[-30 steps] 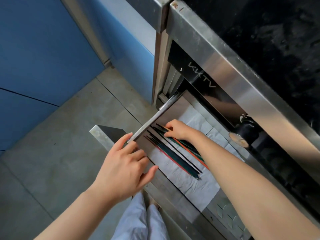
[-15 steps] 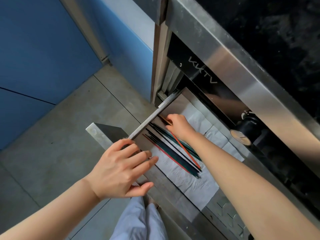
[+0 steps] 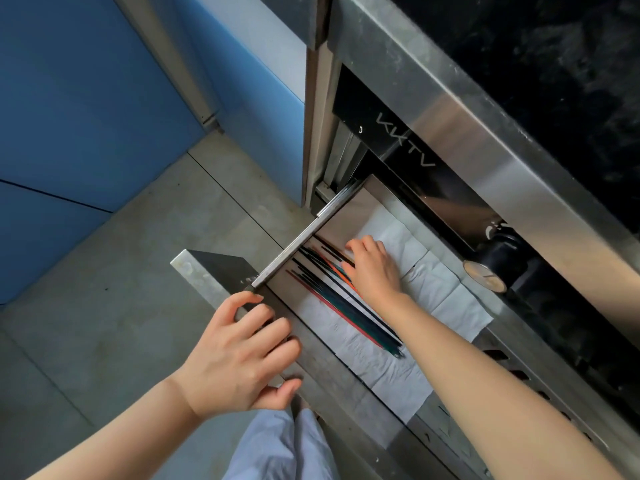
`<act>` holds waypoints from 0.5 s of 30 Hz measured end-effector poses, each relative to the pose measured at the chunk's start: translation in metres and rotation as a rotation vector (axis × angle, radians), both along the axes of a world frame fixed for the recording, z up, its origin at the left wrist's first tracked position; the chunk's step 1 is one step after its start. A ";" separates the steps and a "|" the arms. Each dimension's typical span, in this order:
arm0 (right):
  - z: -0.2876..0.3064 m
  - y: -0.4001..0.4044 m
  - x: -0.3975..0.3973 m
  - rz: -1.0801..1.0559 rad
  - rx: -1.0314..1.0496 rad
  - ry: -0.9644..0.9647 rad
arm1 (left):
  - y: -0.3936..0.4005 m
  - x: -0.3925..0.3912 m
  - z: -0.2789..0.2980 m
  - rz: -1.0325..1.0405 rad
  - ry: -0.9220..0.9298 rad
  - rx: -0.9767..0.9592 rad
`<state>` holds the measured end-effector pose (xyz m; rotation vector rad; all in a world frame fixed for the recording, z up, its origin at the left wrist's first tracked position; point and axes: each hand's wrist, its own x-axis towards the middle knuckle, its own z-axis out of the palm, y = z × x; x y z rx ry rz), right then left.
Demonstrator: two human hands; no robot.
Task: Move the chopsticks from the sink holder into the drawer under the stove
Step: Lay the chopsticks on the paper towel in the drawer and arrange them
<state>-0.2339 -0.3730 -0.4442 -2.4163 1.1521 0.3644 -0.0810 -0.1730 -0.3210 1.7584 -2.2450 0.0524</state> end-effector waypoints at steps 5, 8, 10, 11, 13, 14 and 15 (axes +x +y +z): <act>-0.004 0.012 -0.010 0.097 -0.033 0.026 | 0.000 0.000 -0.004 0.000 0.001 -0.037; -0.002 0.020 -0.022 0.151 -0.112 -0.011 | 0.000 0.000 -0.005 0.006 -0.003 -0.040; -0.002 0.030 -0.034 0.191 -0.140 0.016 | 0.000 -0.001 -0.005 0.009 -0.003 -0.050; -0.003 0.034 -0.039 0.195 -0.148 0.023 | 0.000 -0.001 -0.005 0.009 -0.002 -0.052; -0.005 0.039 -0.046 0.185 -0.167 0.022 | 0.001 -0.001 -0.006 0.012 -0.002 -0.054; -0.006 0.041 -0.047 0.178 -0.179 0.017 | 0.001 -0.001 -0.006 0.014 -0.004 -0.053; -0.007 0.042 -0.047 0.174 -0.190 0.010 | 0.001 -0.001 -0.007 0.015 -0.006 -0.051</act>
